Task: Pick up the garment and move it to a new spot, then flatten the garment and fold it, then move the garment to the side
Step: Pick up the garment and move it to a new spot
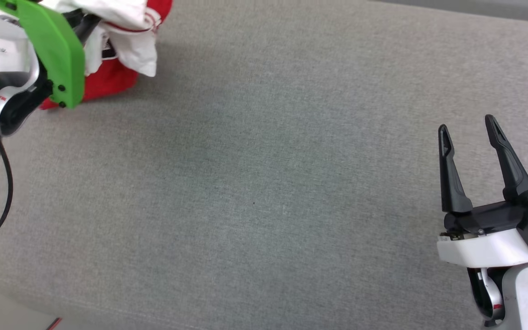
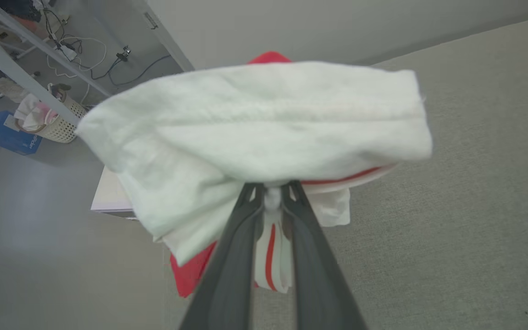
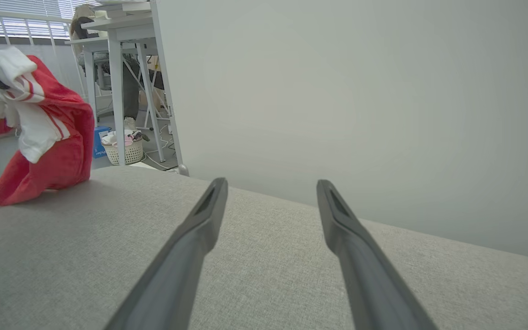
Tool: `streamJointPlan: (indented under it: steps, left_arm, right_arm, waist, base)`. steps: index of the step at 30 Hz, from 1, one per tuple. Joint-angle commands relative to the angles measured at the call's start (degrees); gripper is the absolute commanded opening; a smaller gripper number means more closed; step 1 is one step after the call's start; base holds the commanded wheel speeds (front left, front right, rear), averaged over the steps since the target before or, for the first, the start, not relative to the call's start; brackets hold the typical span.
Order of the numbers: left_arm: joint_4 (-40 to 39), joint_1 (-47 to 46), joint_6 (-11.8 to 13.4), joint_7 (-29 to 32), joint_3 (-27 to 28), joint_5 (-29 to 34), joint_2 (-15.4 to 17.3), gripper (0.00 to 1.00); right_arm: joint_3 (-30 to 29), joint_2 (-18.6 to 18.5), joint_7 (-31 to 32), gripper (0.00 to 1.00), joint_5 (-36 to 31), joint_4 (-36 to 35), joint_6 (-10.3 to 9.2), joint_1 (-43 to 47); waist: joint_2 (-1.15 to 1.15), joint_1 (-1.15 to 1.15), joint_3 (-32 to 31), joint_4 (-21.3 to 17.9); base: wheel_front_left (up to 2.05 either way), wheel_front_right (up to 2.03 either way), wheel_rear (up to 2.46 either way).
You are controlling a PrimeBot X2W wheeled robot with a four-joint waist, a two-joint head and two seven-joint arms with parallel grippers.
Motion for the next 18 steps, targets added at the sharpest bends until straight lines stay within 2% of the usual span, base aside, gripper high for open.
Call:
streamJointPlan:
  steps: [1, 8, 12, 18]
  left_arm:
    - [-1.2, -1.7, -0.2, -0.5, -0.4, 1.4, -0.3, 0.00]
    - [-7.8, -5.9, -0.2, 1.0, -2.8, 4.3, -2.9, 0.00]
    - [-11.0, -9.5, -0.2, 2.6, -5.4, 4.8, -6.8, 0.00]
    - [-11.6, -13.7, -0.2, 2.5, -9.5, 5.0, -12.1, 0.00]
  right_arm:
    - [-0.1, 0.3, -0.3, 1.00, 0.5, 0.2, -0.04, 0.8]
    - [-0.3, 1.4, -0.3, 1.00, 1.2, 0.3, -0.04, 0.9]
    - [-0.8, 1.6, -0.3, 1.00, 2.2, 0.4, -0.04, 0.7]
    - [-1.6, 1.7, -0.3, 1.00, 5.0, 0.6, -0.04, 1.0]
  waist:
    - [0.00, 0.00, -1.9, -2.0]
    - [0.00, 0.00, -2.7, -7.6]
    - [0.00, 0.00, -2.5, -12.8]
    - [0.00, 0.00, -2.3, -17.8]
  base:
    - [0.00, 0.00, 0.00]
    - [0.00, 0.00, 0.00]
    - [0.00, 0.00, 0.00]
    - [0.00, 0.00, 0.00]
